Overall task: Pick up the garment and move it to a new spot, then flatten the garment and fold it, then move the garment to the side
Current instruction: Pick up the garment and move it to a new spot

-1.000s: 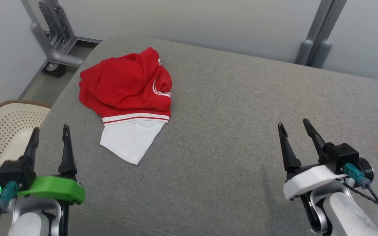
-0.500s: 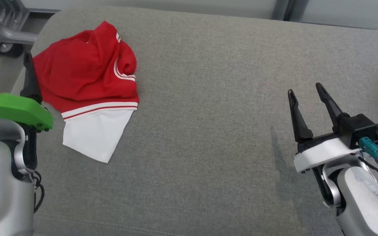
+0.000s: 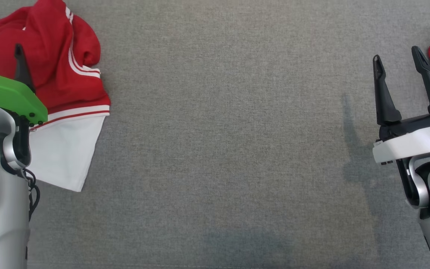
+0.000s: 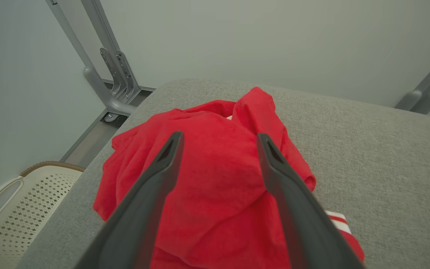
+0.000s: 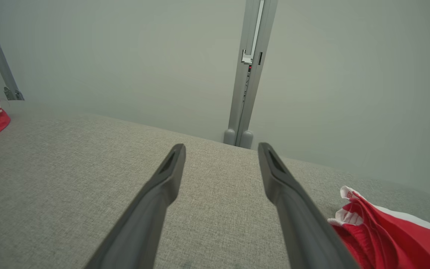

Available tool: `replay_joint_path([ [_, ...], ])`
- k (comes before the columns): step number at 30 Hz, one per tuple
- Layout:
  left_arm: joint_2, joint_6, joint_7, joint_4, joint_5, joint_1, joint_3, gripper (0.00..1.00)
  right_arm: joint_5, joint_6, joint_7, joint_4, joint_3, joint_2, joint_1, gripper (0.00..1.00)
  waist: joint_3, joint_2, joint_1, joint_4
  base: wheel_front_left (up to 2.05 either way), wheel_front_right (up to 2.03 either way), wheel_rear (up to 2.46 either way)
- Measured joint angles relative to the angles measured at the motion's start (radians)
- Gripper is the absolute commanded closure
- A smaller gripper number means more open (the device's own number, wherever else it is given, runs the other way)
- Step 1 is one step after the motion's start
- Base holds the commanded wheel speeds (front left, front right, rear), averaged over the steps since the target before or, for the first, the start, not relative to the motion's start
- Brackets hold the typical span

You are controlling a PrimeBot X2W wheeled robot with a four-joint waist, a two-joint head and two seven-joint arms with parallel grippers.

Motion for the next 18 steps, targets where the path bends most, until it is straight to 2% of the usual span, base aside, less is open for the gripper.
replay_joint_path([
  [8,-0.016,0.000,0.009,0.114,0.022,-0.067,0.001,0.00,-0.001,-0.001,0.022,-0.040,-0.023,-0.012,-0.002,0.00,0.095,0.0000,0.0000,-0.038,0.00,0.00,0.00],
  [16,-0.029,0.000,-0.008,0.235,0.035,-0.097,0.004,0.00,-0.001,-0.001,0.026,-0.053,-0.014,-0.015,-0.002,0.00,0.141,0.0000,0.0000,-0.036,0.00,0.00,0.00],
  [17,-0.029,0.000,-0.013,0.241,0.035,-0.099,0.004,0.10,-0.001,-0.001,0.027,-0.055,-0.012,-0.015,-0.002,0.00,0.142,0.0000,0.0000,-0.035,0.00,0.00,0.00],
  [18,-0.029,0.000,-0.021,0.251,0.036,-0.103,0.004,0.58,-0.001,-0.001,0.031,-0.057,-0.011,-0.015,-0.002,0.00,0.142,0.0000,0.0000,-0.034,0.00,0.00,0.00],
])
